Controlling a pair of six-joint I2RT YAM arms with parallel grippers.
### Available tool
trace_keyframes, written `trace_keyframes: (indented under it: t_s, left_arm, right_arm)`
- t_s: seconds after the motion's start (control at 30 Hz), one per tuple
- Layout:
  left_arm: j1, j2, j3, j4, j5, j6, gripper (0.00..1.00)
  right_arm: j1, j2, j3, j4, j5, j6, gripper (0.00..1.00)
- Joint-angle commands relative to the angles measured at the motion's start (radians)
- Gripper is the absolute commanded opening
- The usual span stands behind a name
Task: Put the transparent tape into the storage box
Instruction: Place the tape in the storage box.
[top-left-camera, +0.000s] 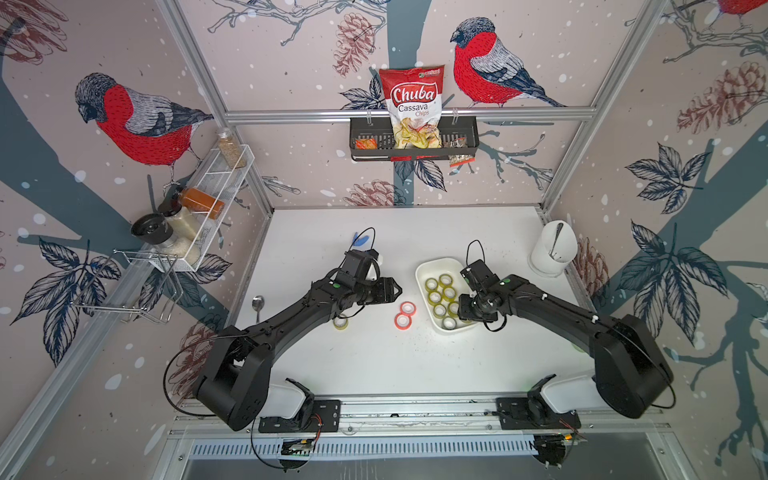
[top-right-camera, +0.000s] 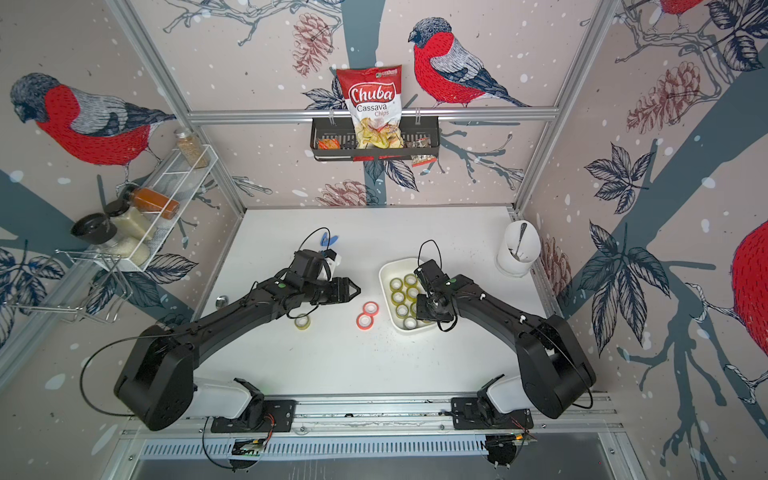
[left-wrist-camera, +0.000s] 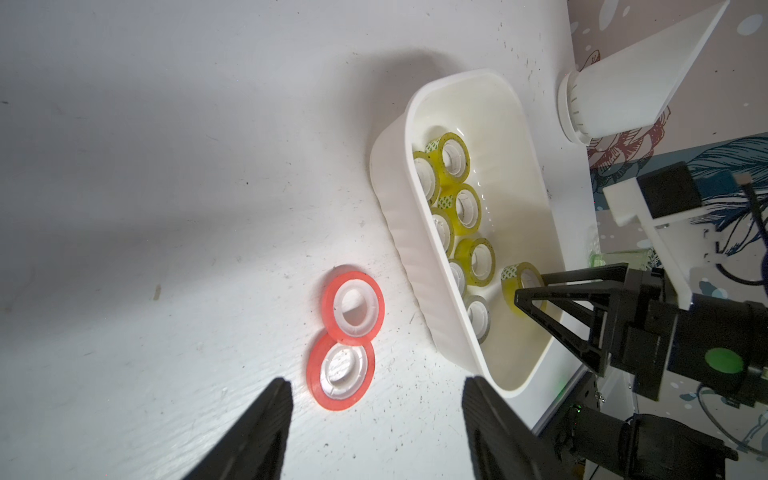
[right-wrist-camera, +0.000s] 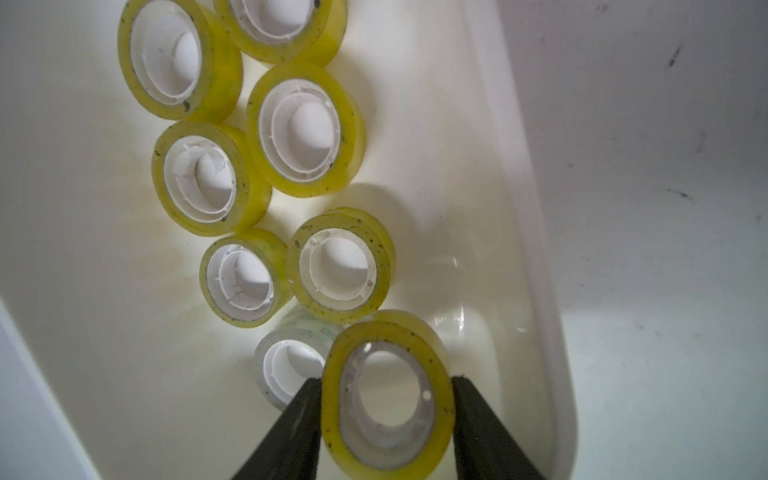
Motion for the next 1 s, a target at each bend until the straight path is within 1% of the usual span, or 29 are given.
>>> trace_keyframes:
  t_s: [0.0,0.4,0.63,0.83,0.97]
  left_arm:
    - [-0.002,-0.003,0.0,0.023,-0.008,0.01,0.7]
    - [-0.004,-0.002,0.0,0.017,-0.018,0.012,0.7]
    - [-0.004,-0.008,0.0,0.007,-0.026,0.013,0.7]
    - [-0.003,-0.008,0.0,0.006,-0.029,0.013,0.7]
    - [-0.004,-0.005,0.003,0.007,-0.029,0.012,0.7]
  right_arm:
    - [0.001,0.005,-0.003,-0.009,0.035,-0.003,0.52]
    - [-0.001,0.038,-0.031,0.044,0.049,-0.011,0.52]
    - [-0.002,0.041,-0.02,0.041,0.055,-0.009,0.56]
    - [-0.005,0.019,-0.02,0.03,0.057,-0.008,0.56]
    - [-0.009,0.013,-0.021,0.028,0.049,-0.005,0.53]
